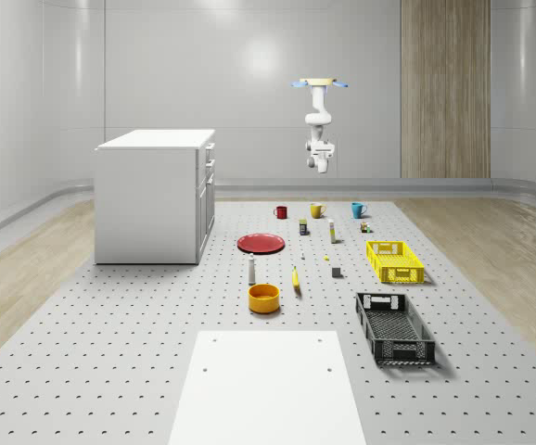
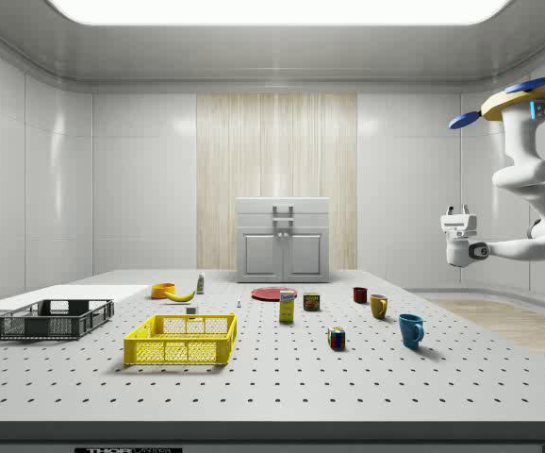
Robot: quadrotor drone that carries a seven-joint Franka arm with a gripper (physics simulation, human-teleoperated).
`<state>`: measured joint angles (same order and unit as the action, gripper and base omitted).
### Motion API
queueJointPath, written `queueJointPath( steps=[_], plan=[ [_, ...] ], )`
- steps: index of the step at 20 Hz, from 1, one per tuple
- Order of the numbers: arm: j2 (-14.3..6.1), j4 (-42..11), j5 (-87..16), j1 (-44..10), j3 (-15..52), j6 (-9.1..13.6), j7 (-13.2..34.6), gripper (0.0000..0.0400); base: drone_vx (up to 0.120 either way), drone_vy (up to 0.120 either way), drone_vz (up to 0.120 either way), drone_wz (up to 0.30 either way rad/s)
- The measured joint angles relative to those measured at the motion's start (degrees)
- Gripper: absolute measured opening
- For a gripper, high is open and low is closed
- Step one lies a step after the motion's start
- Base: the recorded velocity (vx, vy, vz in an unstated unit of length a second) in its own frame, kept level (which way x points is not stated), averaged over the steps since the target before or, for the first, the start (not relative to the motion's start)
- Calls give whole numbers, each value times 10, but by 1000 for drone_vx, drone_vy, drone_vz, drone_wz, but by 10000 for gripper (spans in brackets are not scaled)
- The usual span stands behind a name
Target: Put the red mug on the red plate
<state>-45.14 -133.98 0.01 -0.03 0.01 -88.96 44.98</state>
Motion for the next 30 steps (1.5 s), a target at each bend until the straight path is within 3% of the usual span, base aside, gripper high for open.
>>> queueJointPath(
  steps=[7, 13, 19, 30],
  plan=[
    [19, 86, 1, -2, 1, 64, -1, 400, 0, 0, 0, 0],
    [40, 142, 1, -3, 2, 96, -1, 400, 87, -107, 0, 0],
    [48, 164, 1, -3, 2, 108, -2, 400, 120, -120, 0, 0],
    [48, 169, 1, -4, 3, 108, -2, 400, 120, -120, 0, 0]
  ],
)
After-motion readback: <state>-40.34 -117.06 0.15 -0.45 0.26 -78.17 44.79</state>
